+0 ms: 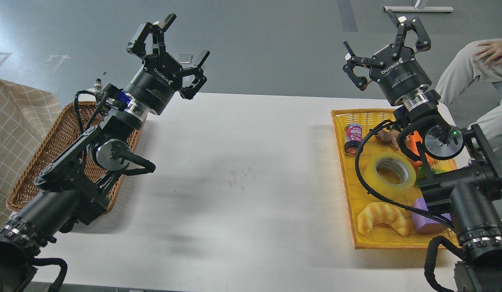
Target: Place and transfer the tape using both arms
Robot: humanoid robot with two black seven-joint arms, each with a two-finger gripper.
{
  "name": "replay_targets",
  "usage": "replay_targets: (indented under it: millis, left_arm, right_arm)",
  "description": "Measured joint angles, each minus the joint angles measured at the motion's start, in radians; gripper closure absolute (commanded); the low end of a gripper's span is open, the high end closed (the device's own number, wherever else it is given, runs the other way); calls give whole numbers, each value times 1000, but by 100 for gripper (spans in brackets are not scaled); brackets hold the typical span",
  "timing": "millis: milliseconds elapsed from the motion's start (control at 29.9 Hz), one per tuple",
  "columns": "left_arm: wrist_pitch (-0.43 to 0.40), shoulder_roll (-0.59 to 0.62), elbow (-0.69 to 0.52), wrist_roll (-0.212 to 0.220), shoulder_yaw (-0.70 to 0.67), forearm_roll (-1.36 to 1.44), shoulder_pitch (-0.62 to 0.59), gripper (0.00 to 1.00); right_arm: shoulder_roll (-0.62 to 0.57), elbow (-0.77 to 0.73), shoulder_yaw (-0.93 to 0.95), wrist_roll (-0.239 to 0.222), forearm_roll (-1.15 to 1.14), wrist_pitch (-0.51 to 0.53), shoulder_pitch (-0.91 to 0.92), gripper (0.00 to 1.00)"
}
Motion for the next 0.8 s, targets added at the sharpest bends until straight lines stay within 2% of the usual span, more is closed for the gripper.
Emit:
replay_targets:
  millis: [802]
  left_arm:
    - [-3, -1, -1, 2, 3, 2, 4, 2]
  right_arm:
    - [0, 1, 0, 1, 0, 0, -14, 0]
